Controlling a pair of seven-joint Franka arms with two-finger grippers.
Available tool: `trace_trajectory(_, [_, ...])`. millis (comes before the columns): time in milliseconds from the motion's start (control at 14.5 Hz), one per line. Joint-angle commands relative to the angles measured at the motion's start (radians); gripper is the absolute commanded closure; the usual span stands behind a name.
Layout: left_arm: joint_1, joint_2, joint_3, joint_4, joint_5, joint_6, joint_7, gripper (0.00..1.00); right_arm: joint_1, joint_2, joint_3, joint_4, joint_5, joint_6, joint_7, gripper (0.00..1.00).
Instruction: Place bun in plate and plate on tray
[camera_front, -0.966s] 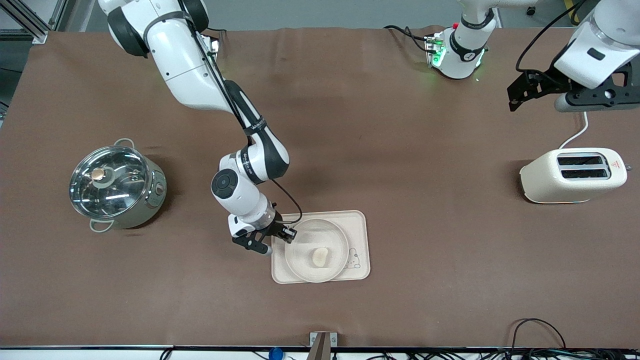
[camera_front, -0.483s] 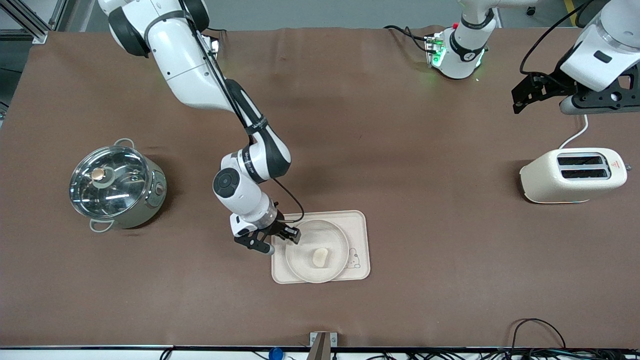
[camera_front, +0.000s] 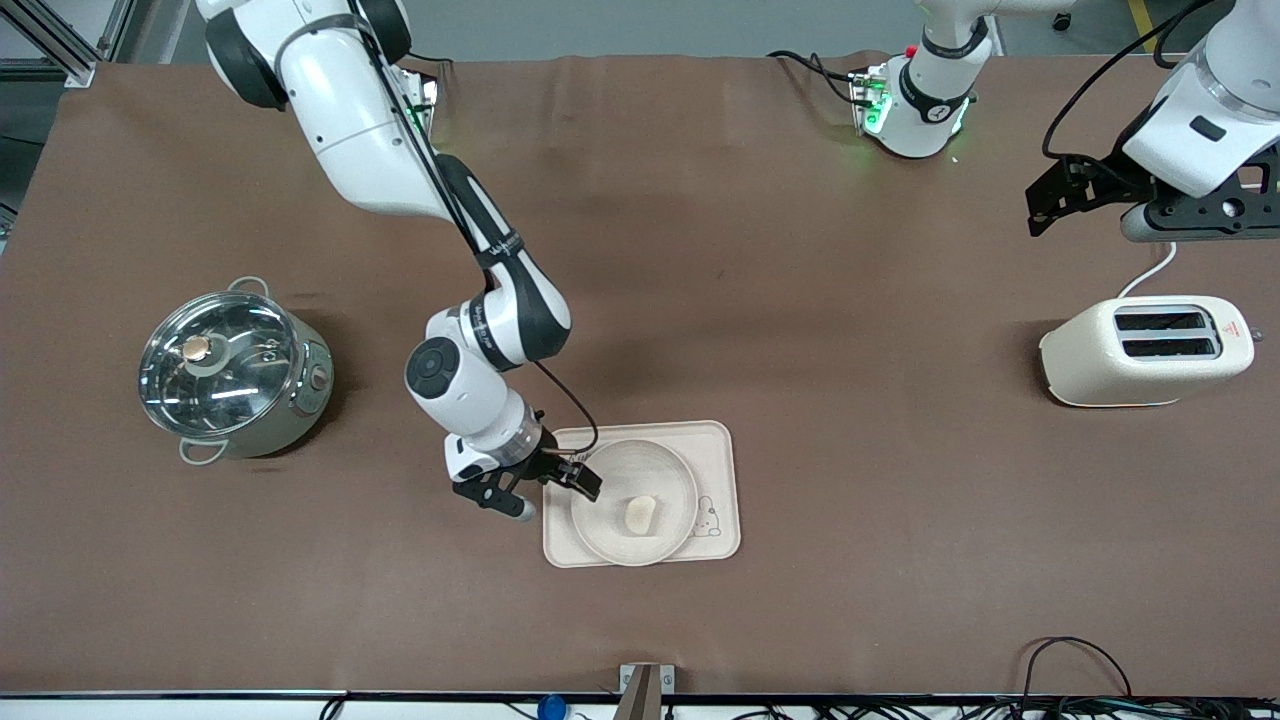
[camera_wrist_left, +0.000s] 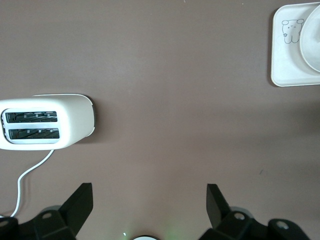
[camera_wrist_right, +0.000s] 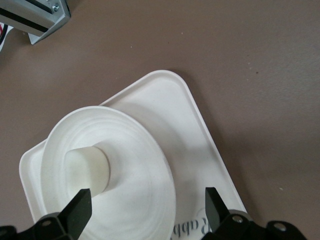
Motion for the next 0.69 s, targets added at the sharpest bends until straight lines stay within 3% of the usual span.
trace_trajectory(0, [0.005,0.005,0.002,0.020,-0.011,-0.004,0.022,0.00,-0.008,-0.121,-0.013,-0.042,0.013,-0.120,-0.007,0.00])
trace_trajectory(345, [0.011,0.002,0.010,0.020,-0.009,-0.004,0.023,0.00,-0.019,-0.313,-0.120,-0.186,-0.012,-0.144,-0.059,0.00])
trace_trajectory(621, [0.017,0.002,0.009,0.020,-0.012,-0.004,0.023,0.00,-0.020,-0.471,-0.278,-0.211,-0.098,-0.452,-0.228,0.00])
